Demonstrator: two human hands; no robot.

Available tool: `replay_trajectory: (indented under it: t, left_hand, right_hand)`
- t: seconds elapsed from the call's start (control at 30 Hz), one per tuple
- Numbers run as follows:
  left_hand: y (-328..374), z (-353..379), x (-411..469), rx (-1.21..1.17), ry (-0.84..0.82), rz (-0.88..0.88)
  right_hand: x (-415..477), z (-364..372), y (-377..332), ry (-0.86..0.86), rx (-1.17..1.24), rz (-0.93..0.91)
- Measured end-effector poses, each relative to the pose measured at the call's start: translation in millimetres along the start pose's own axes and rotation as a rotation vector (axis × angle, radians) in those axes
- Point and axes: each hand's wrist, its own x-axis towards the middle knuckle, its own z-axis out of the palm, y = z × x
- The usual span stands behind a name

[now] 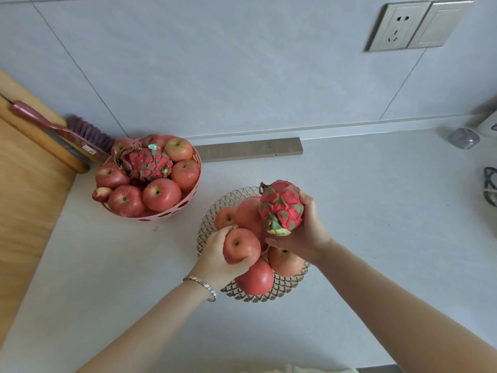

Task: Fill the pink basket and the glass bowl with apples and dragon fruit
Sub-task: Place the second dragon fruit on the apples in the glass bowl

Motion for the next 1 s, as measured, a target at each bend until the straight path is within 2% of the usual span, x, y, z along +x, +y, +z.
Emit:
replay_trajectory:
  t: [0.2,0.4,0.6,0.73,0.87,1.0]
  left_hand:
    - [0.3,5.0,1.0,0.084,0.041,0.029]
    - [5.8,6.5,4.7,0.347,0.069,0.089]
    - [7.3,7.5,1.6,0.293,0.091,0.071]
    - [7.6,4.6,3.3,0.299,0.015,0.096]
    - [17.4,1.9,14.2,0.097,0.06,0.082]
    - [14.2,1.6,33.2,0.277,0.027,0.241]
  right_hand:
    - [4.5,2.2,-6.5,0.106,-0.048,0.061]
    - [15.8,10.2,-11.7,0.138,-0.162,0.093]
    - [24.9,12.1,-14.1,0.068,-0.135,0.092]
    - [26.8,13.5,-18.1,0.034,-0.183,0.081]
    - [22.2,11.3,-23.0,-0.028,-0.181,0.077]
    - [22.4,3.3,-17.9,-0.027,-0.1,0.073]
